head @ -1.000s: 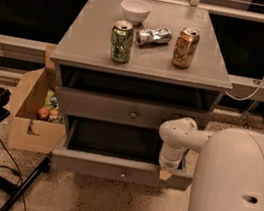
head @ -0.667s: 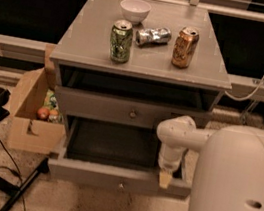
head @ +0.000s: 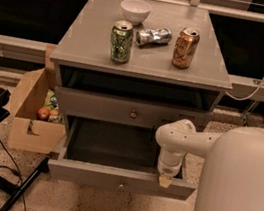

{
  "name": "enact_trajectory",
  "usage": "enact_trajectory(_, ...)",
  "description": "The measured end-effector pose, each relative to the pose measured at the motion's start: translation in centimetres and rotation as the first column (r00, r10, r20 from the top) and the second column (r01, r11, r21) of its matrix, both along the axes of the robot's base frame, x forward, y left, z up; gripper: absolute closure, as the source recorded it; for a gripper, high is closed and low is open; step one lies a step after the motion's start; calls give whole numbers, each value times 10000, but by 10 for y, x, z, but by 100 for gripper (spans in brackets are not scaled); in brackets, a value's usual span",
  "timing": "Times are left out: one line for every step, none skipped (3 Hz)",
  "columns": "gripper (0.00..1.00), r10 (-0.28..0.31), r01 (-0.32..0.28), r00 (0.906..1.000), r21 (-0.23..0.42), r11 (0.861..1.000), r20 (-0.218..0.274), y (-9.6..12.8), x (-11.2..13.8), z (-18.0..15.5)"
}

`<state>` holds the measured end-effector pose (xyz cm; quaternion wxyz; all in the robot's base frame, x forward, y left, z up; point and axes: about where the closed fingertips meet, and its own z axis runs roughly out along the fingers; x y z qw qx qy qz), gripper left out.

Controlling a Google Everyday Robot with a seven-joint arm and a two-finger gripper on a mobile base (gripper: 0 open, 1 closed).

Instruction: Open middle drawer

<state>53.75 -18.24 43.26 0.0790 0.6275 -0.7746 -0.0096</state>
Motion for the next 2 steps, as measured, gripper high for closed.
enact_trajectory(100, -43, 43, 10000, -26, 10000, -7, 0, -3, 1)
enact_trajectory(100, -395, 395, 9992, -139, 9991, -8, 0, -27, 8)
